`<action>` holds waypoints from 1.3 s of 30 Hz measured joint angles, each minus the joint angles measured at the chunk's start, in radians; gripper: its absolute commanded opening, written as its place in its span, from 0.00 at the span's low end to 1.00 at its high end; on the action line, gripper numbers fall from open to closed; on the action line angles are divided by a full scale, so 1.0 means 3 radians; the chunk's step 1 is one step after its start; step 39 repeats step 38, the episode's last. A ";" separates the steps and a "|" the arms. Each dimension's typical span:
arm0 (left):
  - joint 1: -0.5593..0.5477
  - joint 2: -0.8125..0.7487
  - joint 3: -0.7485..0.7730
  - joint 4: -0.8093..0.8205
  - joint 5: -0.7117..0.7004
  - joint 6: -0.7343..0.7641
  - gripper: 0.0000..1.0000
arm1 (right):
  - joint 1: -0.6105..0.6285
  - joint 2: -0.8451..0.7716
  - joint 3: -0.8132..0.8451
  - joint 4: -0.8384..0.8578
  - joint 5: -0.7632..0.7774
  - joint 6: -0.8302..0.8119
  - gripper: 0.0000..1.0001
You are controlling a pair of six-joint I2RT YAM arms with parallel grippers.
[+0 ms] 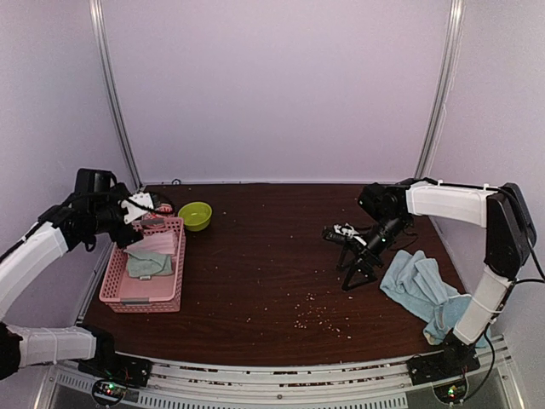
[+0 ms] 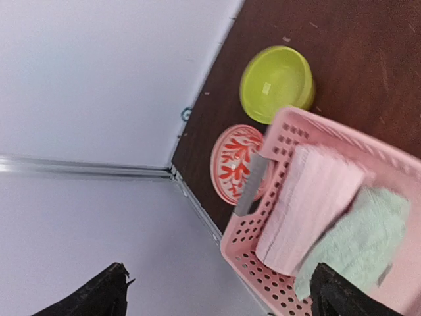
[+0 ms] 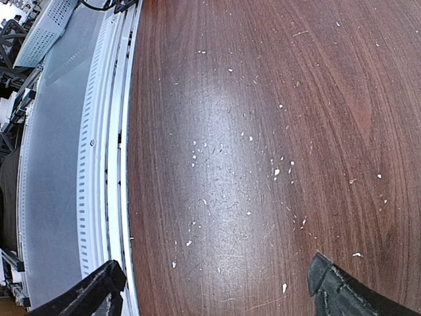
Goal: Roll the towels
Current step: Reset both arms
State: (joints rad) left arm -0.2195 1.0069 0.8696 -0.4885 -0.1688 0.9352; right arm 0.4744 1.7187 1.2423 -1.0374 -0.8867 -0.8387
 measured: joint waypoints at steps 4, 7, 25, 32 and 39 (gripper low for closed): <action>0.0001 0.0256 0.0498 0.0251 -0.0125 -0.1269 0.98 | 0.0000 0.0000 0.0033 -0.0003 0.0001 0.0022 1.00; 0.0001 0.0451 0.0844 0.0347 -0.0034 -0.1956 0.98 | -0.0004 -0.0001 0.0051 0.0099 0.0038 0.0172 1.00; -0.0323 0.1589 0.1228 0.0739 0.0273 -0.3508 0.98 | -0.1541 -0.0300 0.0519 0.1957 0.1282 0.2443 1.00; -0.0649 0.1582 0.1933 0.0509 -0.0112 -0.3346 0.98 | -0.1673 -0.0413 0.0805 0.2228 0.1867 0.2715 1.00; -0.0629 0.1212 0.2080 0.0542 -0.0202 -0.3208 0.98 | -0.1661 -0.1003 0.0732 0.2716 0.2241 0.2963 1.00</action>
